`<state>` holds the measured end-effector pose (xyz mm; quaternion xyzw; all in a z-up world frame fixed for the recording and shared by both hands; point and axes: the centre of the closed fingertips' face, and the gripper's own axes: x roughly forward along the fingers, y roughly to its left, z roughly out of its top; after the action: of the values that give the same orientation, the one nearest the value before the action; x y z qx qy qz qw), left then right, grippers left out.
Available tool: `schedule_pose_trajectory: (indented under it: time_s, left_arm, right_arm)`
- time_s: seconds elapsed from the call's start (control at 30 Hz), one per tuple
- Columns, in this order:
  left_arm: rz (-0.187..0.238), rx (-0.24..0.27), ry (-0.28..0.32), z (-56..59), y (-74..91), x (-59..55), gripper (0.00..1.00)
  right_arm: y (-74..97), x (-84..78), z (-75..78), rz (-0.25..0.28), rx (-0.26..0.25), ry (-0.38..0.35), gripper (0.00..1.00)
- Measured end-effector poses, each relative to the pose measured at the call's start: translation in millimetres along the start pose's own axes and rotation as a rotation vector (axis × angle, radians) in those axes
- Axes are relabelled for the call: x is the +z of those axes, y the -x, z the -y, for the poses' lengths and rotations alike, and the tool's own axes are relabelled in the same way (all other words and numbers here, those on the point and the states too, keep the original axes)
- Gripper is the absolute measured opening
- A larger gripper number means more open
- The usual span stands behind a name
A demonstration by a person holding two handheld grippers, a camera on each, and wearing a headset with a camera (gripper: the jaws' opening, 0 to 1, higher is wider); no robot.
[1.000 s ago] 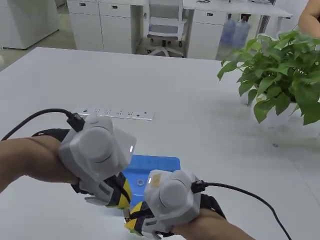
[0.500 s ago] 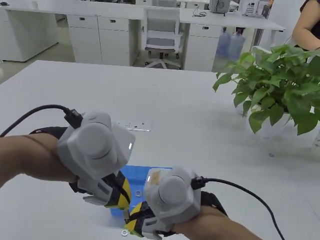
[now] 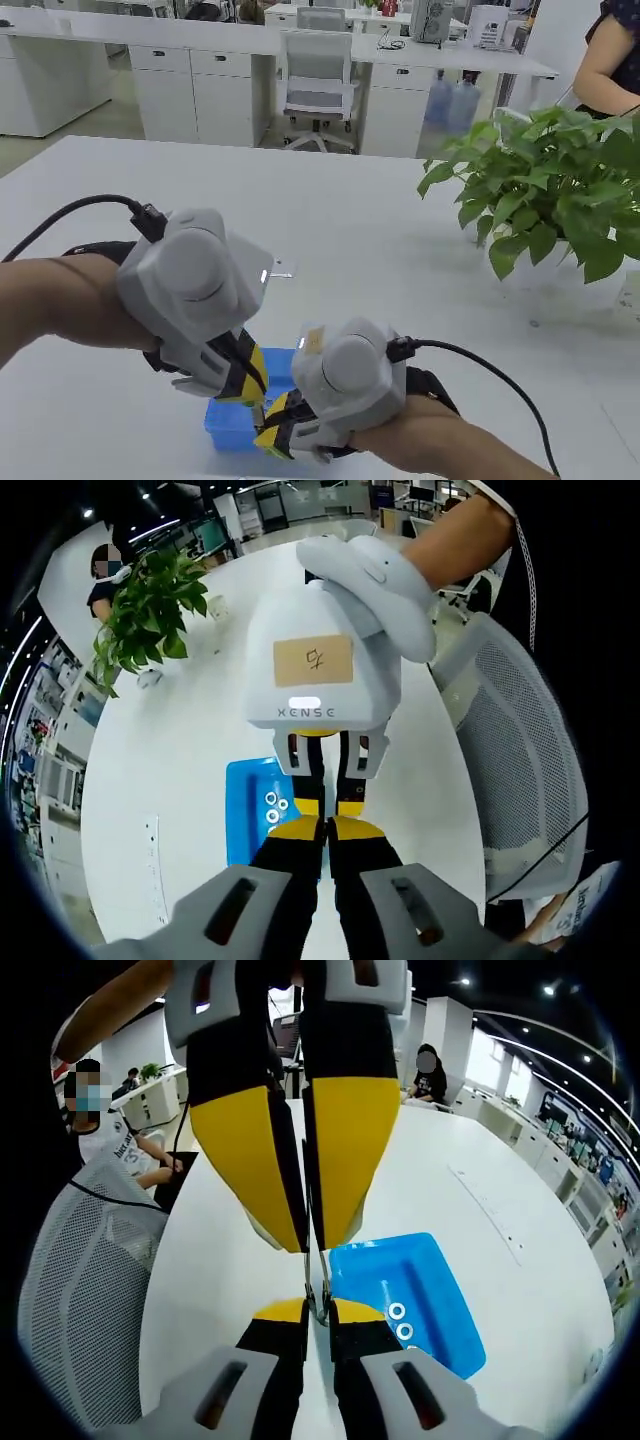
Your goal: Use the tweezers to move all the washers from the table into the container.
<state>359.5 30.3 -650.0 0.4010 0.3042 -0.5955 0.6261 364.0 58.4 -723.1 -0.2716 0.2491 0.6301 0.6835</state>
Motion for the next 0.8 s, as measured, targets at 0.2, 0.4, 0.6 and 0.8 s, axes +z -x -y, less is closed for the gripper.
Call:
schedule_pose_trajectory:
  time_s: [0.2, 0.4, 0.6, 0.8]
  left_arm:
    - [0.006, 0.011, -0.014, -13.2, -3.6, 1.7, 0.06]
    - [0.014, 0.014, -0.027, -25.3, -8.7, 3.1, 0.06]
    - [0.026, 0.014, -0.025, -34.4, -16.3, 1.5, 0.06]
    - [0.034, 0.006, -0.014, -42.6, -25.5, -2.0, 0.06]
  right_arm:
    - [1.9, -3.2, 16.3, -0.005, -0.018, 0.005, 0.09]
    - [1.7, -7.3, 30.2, -0.008, -0.03, 0.01, 0.09]
    - [-0.6, -13.9, 39.8, -0.008, -0.034, 0.004, 0.09]
    - [-5.6, -22.1, 48.2, -0.009, -0.036, -0.013, 0.09]
